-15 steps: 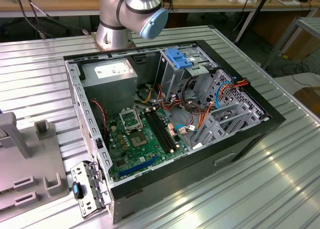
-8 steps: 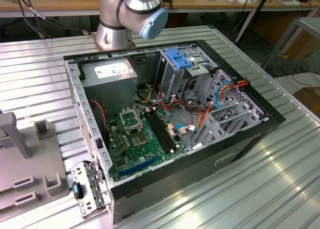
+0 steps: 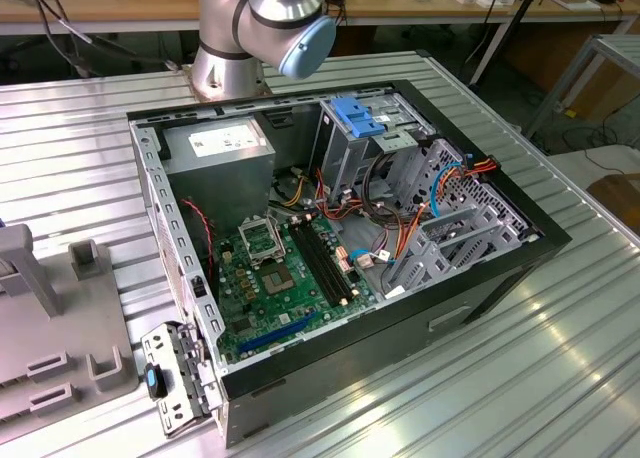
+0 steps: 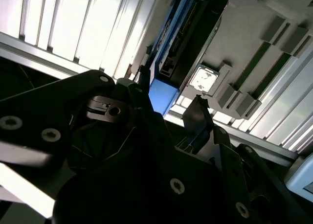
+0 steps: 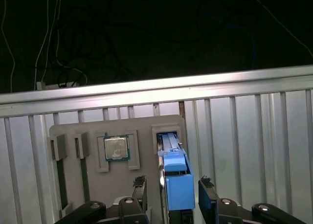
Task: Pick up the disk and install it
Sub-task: 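Pick up the disk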
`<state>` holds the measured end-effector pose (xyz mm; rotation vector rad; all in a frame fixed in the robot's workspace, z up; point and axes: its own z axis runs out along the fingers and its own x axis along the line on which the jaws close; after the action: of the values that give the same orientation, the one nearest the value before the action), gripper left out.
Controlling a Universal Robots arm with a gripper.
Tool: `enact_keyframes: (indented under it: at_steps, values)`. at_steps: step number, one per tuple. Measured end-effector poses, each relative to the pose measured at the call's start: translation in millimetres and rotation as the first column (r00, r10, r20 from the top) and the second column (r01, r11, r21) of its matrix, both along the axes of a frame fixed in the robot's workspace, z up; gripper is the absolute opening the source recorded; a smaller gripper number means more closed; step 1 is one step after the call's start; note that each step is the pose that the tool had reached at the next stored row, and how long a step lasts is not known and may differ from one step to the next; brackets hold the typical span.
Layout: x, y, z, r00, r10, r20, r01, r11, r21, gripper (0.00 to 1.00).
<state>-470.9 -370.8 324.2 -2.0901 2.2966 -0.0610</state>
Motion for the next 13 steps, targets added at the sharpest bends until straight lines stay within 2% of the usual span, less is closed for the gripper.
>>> enact_keyframes:
  at_steps: [3,4,5,7,9,13]
  values:
    - [0.1,0.9,-4.0,1.0000,0.000,-0.0053,0.000,1.0000,0.0000,0.55]
    - [0.0,1.1,-5.9,1.0000,0.000,-0.0093,0.000,1.0000,0.0000,0.55]
    - [-0.2,1.1,-9.1,0.9998,0.000,-0.0175,0.000,1.0000,0.0000,0.55]
    - [-0.3,1.1,-15.1,0.9998,0.000,-0.0223,0.000,1.0000,0.0000,0.55]
    - [-0.4,1.1,-20.4,0.9997,0.000,-0.0237,0.000,1.0000,0.0000,0.55]
    - [-0.4,1.1,-20.5,0.9997,0.000,-0.0238,0.000,1.0000,0.0000,0.55]
